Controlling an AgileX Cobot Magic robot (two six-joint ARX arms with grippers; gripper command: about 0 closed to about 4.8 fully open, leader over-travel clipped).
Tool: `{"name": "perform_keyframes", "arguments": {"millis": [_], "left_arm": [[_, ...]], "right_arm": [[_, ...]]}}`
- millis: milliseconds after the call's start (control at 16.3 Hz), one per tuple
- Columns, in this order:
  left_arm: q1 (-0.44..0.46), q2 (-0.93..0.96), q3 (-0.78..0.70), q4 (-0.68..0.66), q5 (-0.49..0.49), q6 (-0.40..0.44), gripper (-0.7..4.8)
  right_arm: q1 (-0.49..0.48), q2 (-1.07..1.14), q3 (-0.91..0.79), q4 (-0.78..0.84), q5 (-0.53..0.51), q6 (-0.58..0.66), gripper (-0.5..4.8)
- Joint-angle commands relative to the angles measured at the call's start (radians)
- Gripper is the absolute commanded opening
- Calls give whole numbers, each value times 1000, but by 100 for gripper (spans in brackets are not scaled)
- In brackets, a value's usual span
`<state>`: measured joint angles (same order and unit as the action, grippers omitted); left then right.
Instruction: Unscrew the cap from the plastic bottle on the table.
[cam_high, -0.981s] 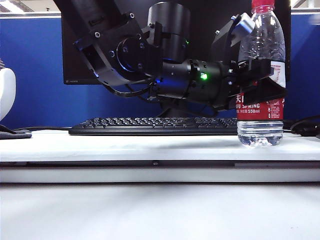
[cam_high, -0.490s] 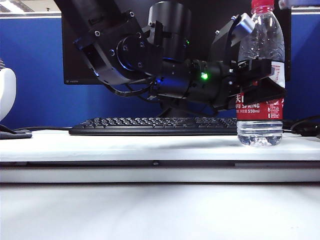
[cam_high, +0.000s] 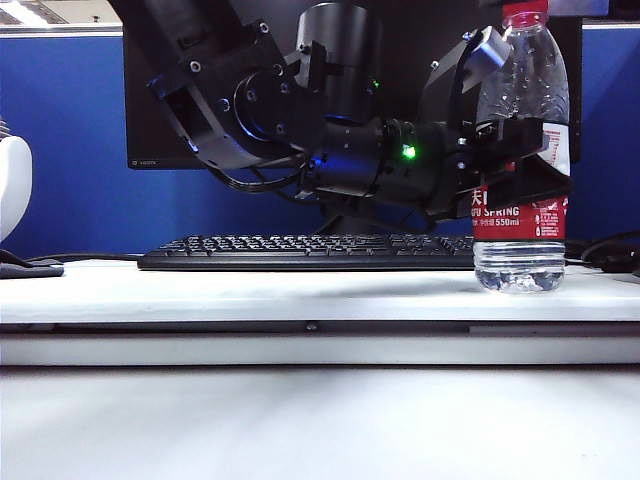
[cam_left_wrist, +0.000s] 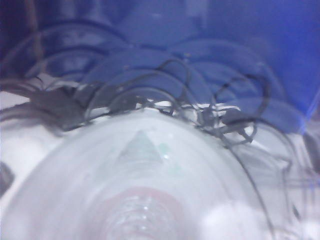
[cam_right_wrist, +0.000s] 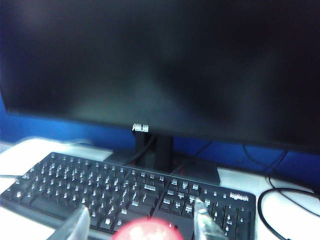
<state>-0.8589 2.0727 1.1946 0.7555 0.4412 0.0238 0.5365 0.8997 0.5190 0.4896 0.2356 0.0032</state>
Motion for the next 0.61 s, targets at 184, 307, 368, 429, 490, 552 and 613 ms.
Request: {"name": "perform_keyframes", "arguments": {"millis": [184, 307, 368, 429, 490, 552, 613], "left_arm": [[-5, 5, -3, -51, -10, 2, 145], [-5, 5, -3, -51, -10, 2, 145], [-5, 5, -3, -51, -10, 2, 145], [-5, 5, -3, -51, -10, 2, 145], [-5, 5, -3, -51, -10, 2, 145], [-5, 5, -3, -51, -10, 2, 145], [-5, 5, -3, -51, -10, 2, 145]], "right_arm": [[2, 6, 8, -13, 17, 3, 203], [1, 14, 9, -14, 17, 4, 202], [1, 19, 9, -14, 16, 4, 201], [1, 19, 9, -11, 16, 4, 192], [1, 19, 9, -11, 15, 4, 137], [1, 18, 9, -13, 12, 4, 75], [1, 18, 9, -13, 5, 4, 40]]}}
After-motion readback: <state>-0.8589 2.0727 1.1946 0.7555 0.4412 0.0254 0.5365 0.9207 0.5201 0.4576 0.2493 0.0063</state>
